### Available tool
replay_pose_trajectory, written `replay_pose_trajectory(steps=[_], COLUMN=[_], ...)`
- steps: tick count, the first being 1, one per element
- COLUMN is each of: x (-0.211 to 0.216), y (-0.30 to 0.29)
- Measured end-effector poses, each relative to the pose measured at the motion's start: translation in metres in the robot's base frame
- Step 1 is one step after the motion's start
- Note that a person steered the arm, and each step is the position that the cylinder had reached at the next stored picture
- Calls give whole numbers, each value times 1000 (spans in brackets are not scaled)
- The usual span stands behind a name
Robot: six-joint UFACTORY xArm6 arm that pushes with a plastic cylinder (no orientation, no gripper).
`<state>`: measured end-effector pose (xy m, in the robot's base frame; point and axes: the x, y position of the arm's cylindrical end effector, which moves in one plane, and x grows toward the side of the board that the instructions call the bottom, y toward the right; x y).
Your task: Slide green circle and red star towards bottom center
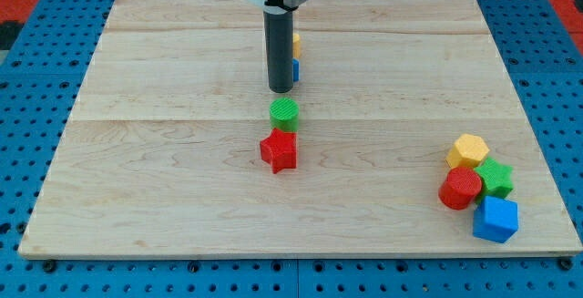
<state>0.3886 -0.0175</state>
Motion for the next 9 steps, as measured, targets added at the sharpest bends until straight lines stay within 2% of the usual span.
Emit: replay_pose_trajectory(steps=[2, 4, 9], x=[22, 26, 86], y=[0, 0, -5])
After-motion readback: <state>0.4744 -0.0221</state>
